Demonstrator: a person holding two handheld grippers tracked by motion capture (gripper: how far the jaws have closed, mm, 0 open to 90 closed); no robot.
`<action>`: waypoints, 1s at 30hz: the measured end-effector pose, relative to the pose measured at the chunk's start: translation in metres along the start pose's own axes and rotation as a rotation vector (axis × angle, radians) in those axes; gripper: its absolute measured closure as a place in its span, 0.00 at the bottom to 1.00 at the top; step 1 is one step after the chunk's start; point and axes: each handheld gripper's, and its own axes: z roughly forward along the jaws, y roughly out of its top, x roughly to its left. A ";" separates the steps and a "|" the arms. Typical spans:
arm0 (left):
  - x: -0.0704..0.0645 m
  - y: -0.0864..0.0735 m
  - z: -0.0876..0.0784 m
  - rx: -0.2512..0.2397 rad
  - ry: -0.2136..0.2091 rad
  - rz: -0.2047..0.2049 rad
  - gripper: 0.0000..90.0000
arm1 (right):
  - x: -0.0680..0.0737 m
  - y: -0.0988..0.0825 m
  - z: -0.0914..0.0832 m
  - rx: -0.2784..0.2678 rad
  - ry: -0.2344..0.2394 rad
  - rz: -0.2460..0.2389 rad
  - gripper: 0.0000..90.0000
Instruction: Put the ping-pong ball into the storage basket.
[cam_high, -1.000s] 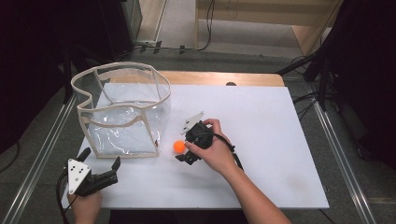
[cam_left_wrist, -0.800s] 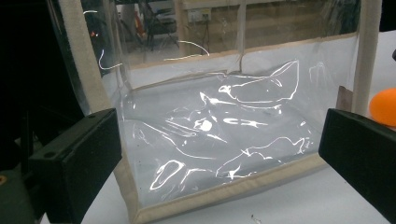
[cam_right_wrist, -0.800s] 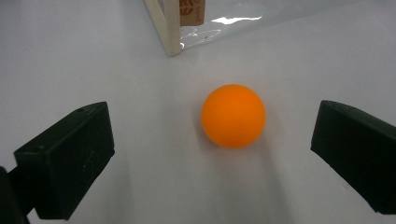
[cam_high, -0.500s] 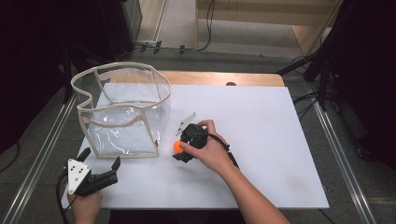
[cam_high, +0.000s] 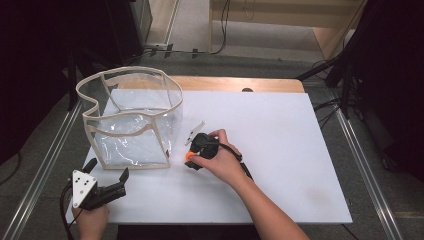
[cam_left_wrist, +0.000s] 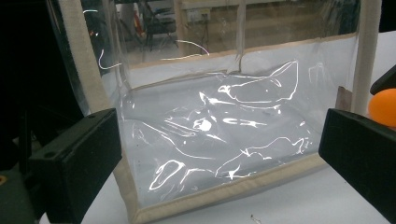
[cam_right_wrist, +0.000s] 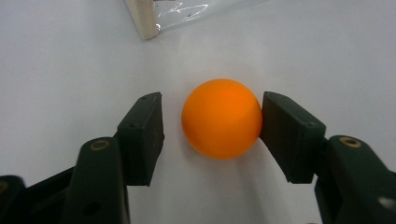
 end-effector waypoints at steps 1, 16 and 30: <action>0.000 0.000 0.000 0.000 0.000 0.000 0.00 | 0.000 0.000 0.000 0.002 0.003 0.000 0.47; 0.000 0.000 0.000 -0.002 -0.001 -0.002 0.00 | -0.001 0.002 0.008 0.039 -0.022 0.003 0.53; 0.000 0.000 0.000 -0.001 0.000 -0.001 0.00 | -0.002 0.004 0.000 0.018 -0.003 0.007 0.54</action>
